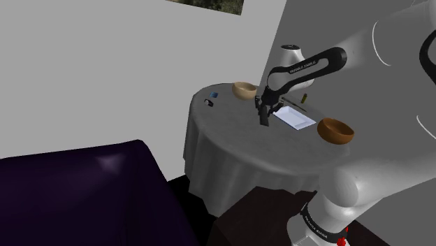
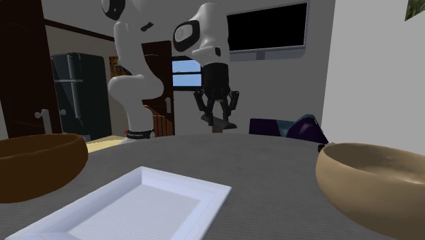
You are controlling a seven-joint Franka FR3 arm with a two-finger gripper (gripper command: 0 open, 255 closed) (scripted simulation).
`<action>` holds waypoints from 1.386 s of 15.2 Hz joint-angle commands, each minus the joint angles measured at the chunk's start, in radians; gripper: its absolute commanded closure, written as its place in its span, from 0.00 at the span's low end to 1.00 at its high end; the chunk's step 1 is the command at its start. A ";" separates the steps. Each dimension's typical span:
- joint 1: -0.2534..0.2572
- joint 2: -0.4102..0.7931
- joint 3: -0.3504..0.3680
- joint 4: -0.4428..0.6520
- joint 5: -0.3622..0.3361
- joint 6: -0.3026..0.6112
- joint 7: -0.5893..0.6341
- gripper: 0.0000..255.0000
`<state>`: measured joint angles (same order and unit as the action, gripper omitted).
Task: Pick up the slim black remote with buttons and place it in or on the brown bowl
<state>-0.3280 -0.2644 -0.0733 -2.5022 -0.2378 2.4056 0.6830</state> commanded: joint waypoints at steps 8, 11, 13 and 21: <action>0.008 -0.063 0.002 0.069 0.021 -0.131 -0.026 1.00; 0.010 -0.079 0.003 0.097 0.027 -0.174 -0.034 1.00; 0.011 -0.088 0.004 0.116 0.031 -0.202 -0.039 1.00; -0.047 -0.164 -0.103 0.066 0.007 -0.205 -0.187 1.00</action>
<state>-0.3644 -0.4298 -0.1547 -2.4321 -0.2255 2.1905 0.5242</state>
